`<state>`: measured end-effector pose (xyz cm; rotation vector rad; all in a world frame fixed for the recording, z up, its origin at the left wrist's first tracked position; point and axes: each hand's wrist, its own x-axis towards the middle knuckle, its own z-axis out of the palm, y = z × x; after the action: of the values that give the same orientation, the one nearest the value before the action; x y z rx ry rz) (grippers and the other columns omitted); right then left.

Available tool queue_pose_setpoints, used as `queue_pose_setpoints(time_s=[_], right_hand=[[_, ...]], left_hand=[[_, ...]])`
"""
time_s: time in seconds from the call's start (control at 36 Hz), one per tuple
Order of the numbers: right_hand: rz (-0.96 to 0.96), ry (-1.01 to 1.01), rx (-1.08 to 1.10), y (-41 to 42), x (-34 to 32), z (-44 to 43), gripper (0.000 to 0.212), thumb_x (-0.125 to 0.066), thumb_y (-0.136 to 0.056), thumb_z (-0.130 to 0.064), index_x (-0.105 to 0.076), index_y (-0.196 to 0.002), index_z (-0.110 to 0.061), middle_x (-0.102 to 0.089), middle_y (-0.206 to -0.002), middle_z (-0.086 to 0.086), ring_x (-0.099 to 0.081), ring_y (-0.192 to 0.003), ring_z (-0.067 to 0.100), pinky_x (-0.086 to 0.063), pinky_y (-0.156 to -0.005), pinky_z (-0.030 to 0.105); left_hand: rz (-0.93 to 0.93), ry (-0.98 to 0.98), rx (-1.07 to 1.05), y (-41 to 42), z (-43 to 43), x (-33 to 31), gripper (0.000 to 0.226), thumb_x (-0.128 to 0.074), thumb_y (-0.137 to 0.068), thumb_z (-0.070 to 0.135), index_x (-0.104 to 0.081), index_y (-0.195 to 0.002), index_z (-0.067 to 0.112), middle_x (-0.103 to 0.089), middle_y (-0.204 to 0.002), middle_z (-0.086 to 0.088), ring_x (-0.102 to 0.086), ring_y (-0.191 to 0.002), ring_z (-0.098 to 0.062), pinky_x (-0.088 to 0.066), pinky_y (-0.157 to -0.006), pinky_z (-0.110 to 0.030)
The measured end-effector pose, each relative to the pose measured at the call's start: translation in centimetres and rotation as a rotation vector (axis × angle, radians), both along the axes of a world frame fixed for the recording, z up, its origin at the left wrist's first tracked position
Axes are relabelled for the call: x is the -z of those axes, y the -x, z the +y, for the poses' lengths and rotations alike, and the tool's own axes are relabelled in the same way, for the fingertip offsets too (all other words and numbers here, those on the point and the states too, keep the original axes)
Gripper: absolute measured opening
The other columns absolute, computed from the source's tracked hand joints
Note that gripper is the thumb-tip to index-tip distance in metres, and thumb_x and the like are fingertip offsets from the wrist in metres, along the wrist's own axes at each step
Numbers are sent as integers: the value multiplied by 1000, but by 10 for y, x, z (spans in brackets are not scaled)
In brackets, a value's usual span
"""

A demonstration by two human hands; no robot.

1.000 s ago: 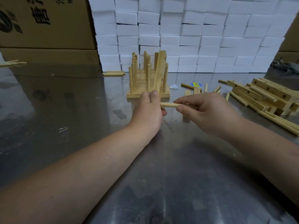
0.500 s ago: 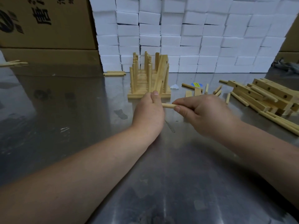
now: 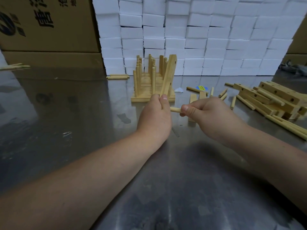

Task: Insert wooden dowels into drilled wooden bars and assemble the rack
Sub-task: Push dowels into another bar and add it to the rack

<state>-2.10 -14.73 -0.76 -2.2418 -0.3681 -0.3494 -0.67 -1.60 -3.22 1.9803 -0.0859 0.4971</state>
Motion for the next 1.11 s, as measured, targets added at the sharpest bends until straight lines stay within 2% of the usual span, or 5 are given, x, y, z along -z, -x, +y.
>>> queue_pose_setpoints(time_s=[0.31, 0.5, 0.67, 0.97, 1.11], right_hand=[[51, -114, 118, -7, -5, -9, 40, -38, -92, -50, -70, -82, -27, -61, -57, -10, -53, -57, 3, -38, -54, 27], [14, 282, 487, -48, -5, -62, 43, -38, -87, -14, -56, -126, -22, -48, -137, 8, -49, -115, 31, -39, -87, 33], [340, 711, 465, -68, 21, -70, 45, -33, -97, -27, -33, -142, -19, -26, -150, 11, -22, -137, 31, -25, -108, 42], [202, 581, 588, -57, 13, -63, 33, -36, -93, -26, -64, -95, -10, -60, -87, 10, -53, -79, 27, -36, -59, 28], [71, 559, 620, -50, 8, -56, 21, -45, -89, -24, -65, -94, -17, -59, -80, 6, -53, -75, 24, -40, -60, 28]], left_hand=[[52, 95, -27, -3, -1, 0, 33, -25, -100, 38, -41, -74, 27, -53, -76, 1, -48, -69, -15, -36, -59, -31], [122, 239, -30, -6, 1, -1, 31, -28, -100, 39, -41, -73, 32, -50, -74, -2, -49, -73, -24, -51, -81, -50], [104, 191, 4, -3, 1, 0, 31, -28, -99, 38, -42, -72, 31, -50, -68, 1, -47, -63, -17, -51, -75, -46], [88, 177, 5, -4, 1, 1, 31, -29, -99, 38, -42, -72, 31, -51, -62, 5, -47, -55, -10, -47, -61, -32], [91, 178, 9, -5, 2, 1, 30, -28, -100, 39, -41, -74, 33, -51, -62, 5, -46, -51, -9, -42, -53, -26]])
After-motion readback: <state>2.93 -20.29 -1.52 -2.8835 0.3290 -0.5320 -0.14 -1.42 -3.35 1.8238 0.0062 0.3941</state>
